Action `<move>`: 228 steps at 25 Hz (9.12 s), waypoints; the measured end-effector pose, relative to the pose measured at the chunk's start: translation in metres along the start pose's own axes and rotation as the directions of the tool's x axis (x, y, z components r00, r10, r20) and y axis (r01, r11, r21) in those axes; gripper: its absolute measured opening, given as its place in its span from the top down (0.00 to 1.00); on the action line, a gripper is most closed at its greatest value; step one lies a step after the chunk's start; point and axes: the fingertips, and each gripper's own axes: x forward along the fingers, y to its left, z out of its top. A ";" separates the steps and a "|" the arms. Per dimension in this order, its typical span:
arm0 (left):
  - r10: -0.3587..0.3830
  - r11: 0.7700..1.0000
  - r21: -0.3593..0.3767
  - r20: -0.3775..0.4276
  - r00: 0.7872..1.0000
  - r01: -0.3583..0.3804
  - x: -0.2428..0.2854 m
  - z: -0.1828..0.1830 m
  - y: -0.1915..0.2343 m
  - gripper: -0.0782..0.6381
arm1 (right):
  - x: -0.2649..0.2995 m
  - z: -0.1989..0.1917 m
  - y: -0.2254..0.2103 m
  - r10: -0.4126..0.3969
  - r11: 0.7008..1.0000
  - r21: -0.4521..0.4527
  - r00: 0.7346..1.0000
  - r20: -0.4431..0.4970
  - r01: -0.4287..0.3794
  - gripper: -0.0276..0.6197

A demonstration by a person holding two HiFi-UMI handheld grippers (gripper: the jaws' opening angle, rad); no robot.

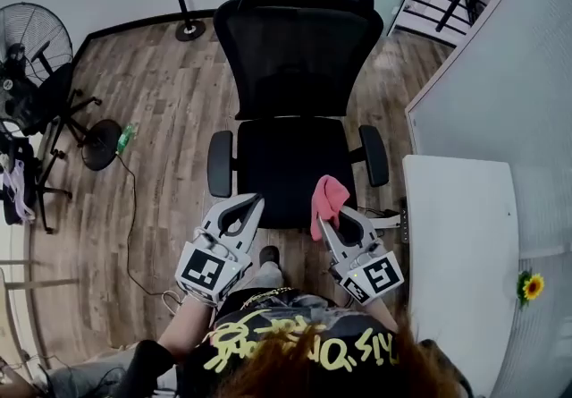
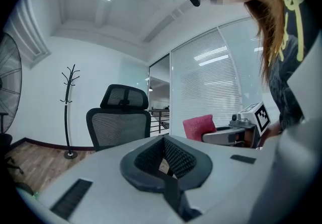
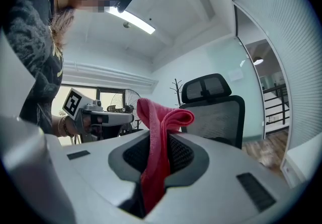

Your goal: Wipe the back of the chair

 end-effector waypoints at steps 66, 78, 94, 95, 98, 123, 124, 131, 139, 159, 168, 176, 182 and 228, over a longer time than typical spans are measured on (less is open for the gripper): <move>0.326 0.943 -0.035 -0.093 0.941 -0.330 0.188 -0.023 0.135 0.91 | 0.171 -0.100 -0.420 -0.318 0.948 -0.070 0.932 -0.174 0.310 0.86; 0.230 0.972 -0.018 -0.082 0.970 -0.233 0.226 -0.021 0.148 0.91 | 0.203 -0.101 -0.465 -0.429 0.902 -0.116 0.892 -0.142 0.415 0.86; 0.259 0.961 -0.064 -0.140 0.956 -0.270 0.207 -0.049 0.175 0.91 | 0.261 -0.147 -0.467 -0.548 0.836 -0.142 0.815 -0.189 0.530 0.86; 0.259 0.960 -0.070 -0.143 0.955 -0.271 0.207 -0.049 0.177 0.91 | 0.263 -0.146 -0.465 -0.565 0.825 -0.123 0.805 -0.181 0.551 0.86; 0.258 0.959 -0.081 -0.142 0.956 -0.271 0.208 -0.050 0.182 0.91 | 0.276 -0.145 -0.450 -0.574 0.818 -0.072 0.803 -0.162 0.571 0.86; 0.366 0.919 -0.102 -0.132 0.921 -0.380 0.186 -0.058 0.209 0.91 | 0.418 -0.144 -0.287 -0.206 0.978 -0.082 0.963 -0.173 0.194 0.86; 0.366 0.919 -0.105 -0.133 0.921 -0.380 0.186 -0.058 0.209 0.91 | 0.423 -0.145 -0.277 -0.179 0.982 -0.094 0.967 -0.182 0.164 0.86; 0.381 0.911 -0.111 -0.145 0.913 -0.398 0.179 -0.064 0.204 0.91 | 0.452 -0.157 -0.229 -0.032 0.988 -0.151 0.969 -0.243 -0.006 0.86; 0.415 0.893 -0.113 -0.163 0.895 -0.435 0.164 -0.073 0.205 0.91 | 0.466 -0.166 -0.198 0.033 0.987 -0.141 0.965 -0.259 -0.071 0.86; 0.450 0.878 -0.110 -0.139 0.882 -0.465 0.149 -0.075 0.213 0.91 | 0.500 -0.186 -0.121 0.261 0.942 -0.081 0.863 -0.433 -0.325 0.86; 0.425 0.887 -0.123 -0.165 0.890 -0.446 0.153 -0.076 0.215 0.91 | 0.502 -0.182 -0.075 0.476 0.848 0.017 0.747 -0.465 -0.530 0.86; 0.395 0.904 -0.120 -0.128 0.910 -0.409 0.164 -0.062 0.218 0.91 | 0.432 -0.086 -0.116 0.503 0.862 -0.004 0.855 -0.127 -0.507 0.86; 0.332 0.935 -0.100 -0.094 0.939 -0.341 0.188 -0.049 0.217 0.91 | 0.355 -0.055 -0.242 0.231 0.973 0.012 0.973 -0.015 -0.231 0.86; 0.162 0.983 -0.062 -0.148 0.976 -0.172 0.236 -0.046 0.217 0.91 | 0.300 -0.196 -0.424 -0.443 0.894 -0.031 0.871 -0.210 0.447 0.86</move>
